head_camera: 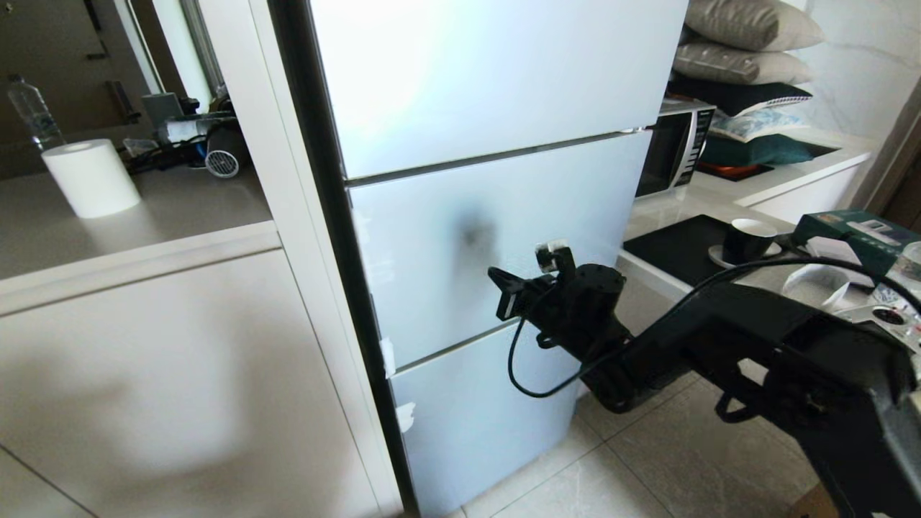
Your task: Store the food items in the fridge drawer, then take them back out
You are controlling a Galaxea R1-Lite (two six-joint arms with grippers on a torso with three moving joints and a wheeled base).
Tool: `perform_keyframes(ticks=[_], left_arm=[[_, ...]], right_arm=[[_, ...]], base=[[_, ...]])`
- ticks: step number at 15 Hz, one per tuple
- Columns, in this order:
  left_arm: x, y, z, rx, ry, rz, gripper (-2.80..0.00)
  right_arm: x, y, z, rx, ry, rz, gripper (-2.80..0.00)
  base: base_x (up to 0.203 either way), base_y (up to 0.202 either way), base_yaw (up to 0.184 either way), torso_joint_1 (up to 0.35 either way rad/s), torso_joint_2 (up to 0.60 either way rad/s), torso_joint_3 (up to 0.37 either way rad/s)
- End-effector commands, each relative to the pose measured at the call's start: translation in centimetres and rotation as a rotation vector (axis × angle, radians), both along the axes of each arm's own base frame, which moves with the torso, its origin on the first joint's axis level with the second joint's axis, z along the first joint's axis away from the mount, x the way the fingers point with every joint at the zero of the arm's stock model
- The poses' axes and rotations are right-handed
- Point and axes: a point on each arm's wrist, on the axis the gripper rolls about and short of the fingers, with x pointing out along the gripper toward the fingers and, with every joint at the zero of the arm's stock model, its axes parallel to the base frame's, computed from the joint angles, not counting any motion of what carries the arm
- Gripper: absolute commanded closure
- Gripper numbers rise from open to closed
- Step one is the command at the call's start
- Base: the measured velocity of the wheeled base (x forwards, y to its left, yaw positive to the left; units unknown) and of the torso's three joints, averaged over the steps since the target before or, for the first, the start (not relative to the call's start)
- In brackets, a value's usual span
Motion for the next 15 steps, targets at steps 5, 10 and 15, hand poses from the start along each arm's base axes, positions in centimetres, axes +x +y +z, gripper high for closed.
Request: perform_keyframes(ticks=[5, 10, 15], left_arm=[[0.0, 0.0, 0.0, 0.000, 0.000, 0.001, 0.00], [0.0, 0.0, 0.0, 0.000, 0.000, 0.001, 0.00], [0.0, 0.0, 0.0, 0.000, 0.000, 0.001, 0.00]], right_arm=[[-16.1, -7.4, 15.1, 0.016, 0.030, 0.032, 0.00], [-35.5, -19.5, 18.6, -0.012, 0.045, -0.175, 0.00], [-44.0, -22.7, 5.3, -0.184, 0.194, -0.602, 0.00]], base=[[0.000, 0.000, 0.000, 0.000, 0.00, 0.000], [0.000, 0.000, 0.000, 0.000, 0.00, 0.000], [0.000, 0.000, 0.000, 0.000, 0.00, 0.000]])
